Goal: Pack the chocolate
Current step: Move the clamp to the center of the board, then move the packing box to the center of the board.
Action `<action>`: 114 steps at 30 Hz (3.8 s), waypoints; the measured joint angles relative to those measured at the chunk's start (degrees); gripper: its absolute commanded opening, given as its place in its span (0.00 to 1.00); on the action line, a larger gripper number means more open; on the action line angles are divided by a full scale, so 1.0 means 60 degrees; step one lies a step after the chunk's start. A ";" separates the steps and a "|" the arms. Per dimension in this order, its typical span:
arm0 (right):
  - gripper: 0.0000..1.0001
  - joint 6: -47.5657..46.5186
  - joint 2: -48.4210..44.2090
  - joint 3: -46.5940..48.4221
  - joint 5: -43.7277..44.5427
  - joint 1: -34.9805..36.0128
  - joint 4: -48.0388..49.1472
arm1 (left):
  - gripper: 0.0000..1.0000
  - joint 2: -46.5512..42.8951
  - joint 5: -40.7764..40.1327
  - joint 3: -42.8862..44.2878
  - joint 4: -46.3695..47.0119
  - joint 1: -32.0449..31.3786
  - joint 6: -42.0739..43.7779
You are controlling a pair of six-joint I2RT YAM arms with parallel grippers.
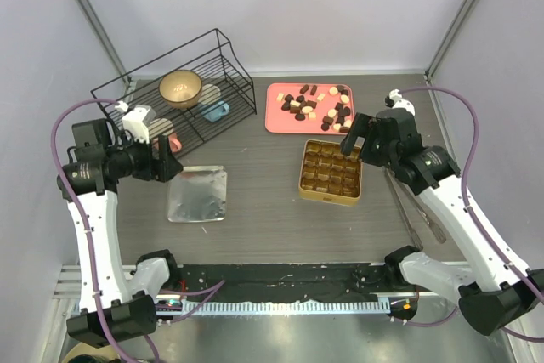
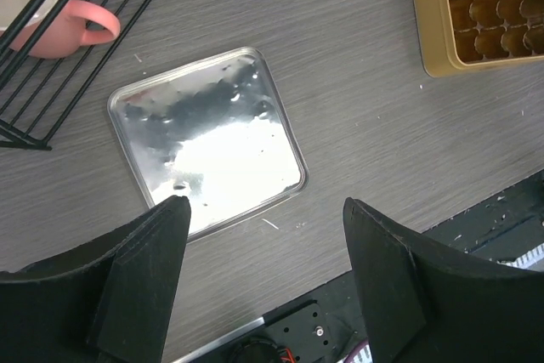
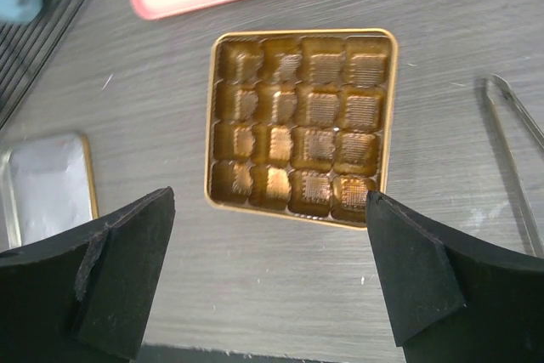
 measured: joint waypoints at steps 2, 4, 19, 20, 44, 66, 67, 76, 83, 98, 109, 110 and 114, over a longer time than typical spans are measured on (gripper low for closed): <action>1.00 0.0361 0.0240 0.0004 0.0517 0.0000 -0.0033 | 0.77 0.0004 -0.0007 -0.0076 -0.0011 0.0000 0.0091; 0.99 0.0871 0.0641 0.0018 0.1333 -0.0022 -0.0193 | 0.78 0.0007 -0.0015 -0.0175 -0.0033 0.0000 0.0149; 0.84 0.4692 0.2047 -0.1137 0.4819 -0.1756 -0.1082 | 0.78 0.0455 -0.0149 -0.0306 -0.0069 0.0000 0.0386; 0.84 0.4921 0.2051 -0.1341 0.4863 -0.1869 -0.1082 | 0.78 0.0474 -0.0149 -0.0306 -0.0066 0.0000 0.0382; 0.70 0.6386 0.3563 -0.3712 0.3719 -0.4656 0.0878 | 0.78 0.0685 -0.0149 -0.0346 -0.0051 0.0000 0.0597; 0.67 0.3515 0.4838 -0.3078 0.2925 -0.4266 0.2634 | 0.78 0.0652 -0.0193 -0.0572 -0.0044 0.0000 0.0776; 0.67 0.3384 0.4670 -0.3034 0.2987 -0.4156 0.2619 | 0.78 0.0652 -0.0189 -0.0572 -0.0044 0.0000 0.0780; 0.65 0.2455 0.3126 -0.1486 0.2849 -0.3326 0.3027 | 0.78 0.0652 -0.0193 -0.0572 -0.0047 0.0000 0.0780; 0.49 0.1789 0.3894 -0.1472 0.1679 -0.2590 0.3880 | 0.78 0.0652 -0.0295 -0.0572 -0.0051 0.0000 0.0801; 0.36 0.1100 0.4765 -0.1810 0.0769 -0.2142 0.4284 | 0.78 0.0619 -0.0495 -0.0572 -0.0051 0.0000 0.0823; 0.32 0.0765 0.4972 -0.1967 0.0849 -0.1927 0.4171 | 0.78 0.0474 -0.0612 -0.0586 -0.0047 0.0000 0.0980; 0.29 0.0736 0.5027 -0.1985 0.0871 -0.1912 0.4164 | 0.78 0.0466 -0.0627 -0.0590 -0.0055 0.0000 0.1013; 0.19 0.0670 0.5100 -0.2215 0.1045 -0.1756 0.4204 | 0.78 0.0404 -0.0692 -0.0590 -0.0055 0.0000 0.1078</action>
